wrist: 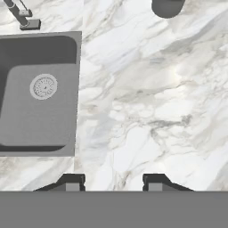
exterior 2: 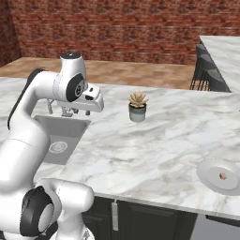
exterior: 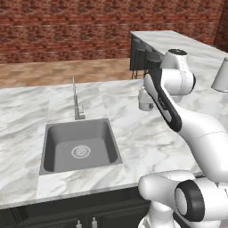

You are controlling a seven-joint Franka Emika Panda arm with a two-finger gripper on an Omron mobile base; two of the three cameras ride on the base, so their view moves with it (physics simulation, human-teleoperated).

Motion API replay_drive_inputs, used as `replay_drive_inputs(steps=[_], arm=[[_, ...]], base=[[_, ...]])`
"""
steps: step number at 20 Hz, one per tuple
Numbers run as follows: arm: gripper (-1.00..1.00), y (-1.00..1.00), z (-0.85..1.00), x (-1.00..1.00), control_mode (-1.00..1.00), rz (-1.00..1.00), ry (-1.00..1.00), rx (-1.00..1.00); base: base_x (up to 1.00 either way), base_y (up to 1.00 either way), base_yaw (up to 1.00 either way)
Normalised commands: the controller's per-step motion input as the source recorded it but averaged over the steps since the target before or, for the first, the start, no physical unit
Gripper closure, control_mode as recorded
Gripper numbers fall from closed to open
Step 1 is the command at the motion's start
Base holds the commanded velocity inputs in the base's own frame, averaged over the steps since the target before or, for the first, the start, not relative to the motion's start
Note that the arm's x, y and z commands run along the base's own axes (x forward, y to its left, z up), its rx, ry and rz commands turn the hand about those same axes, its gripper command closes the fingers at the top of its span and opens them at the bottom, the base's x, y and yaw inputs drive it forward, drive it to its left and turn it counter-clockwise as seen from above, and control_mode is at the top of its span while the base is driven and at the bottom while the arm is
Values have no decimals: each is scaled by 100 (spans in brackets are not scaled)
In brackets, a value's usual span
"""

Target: Move the dessert items from the plate to the tray.

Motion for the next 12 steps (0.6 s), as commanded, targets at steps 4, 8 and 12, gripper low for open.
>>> replay_drive_inputs(steps=[4, 8, 12], arm=[[-100, 0, 0, 0, 100, 0, 0, 0], [-100, 0, 0, 0, 100, 0, 0, 0], [-100, 0, 0, 0, 100, 0, 0, 0]], base=[[0, 0, 0], [0, 0, 0], [-3, -46, 0]])
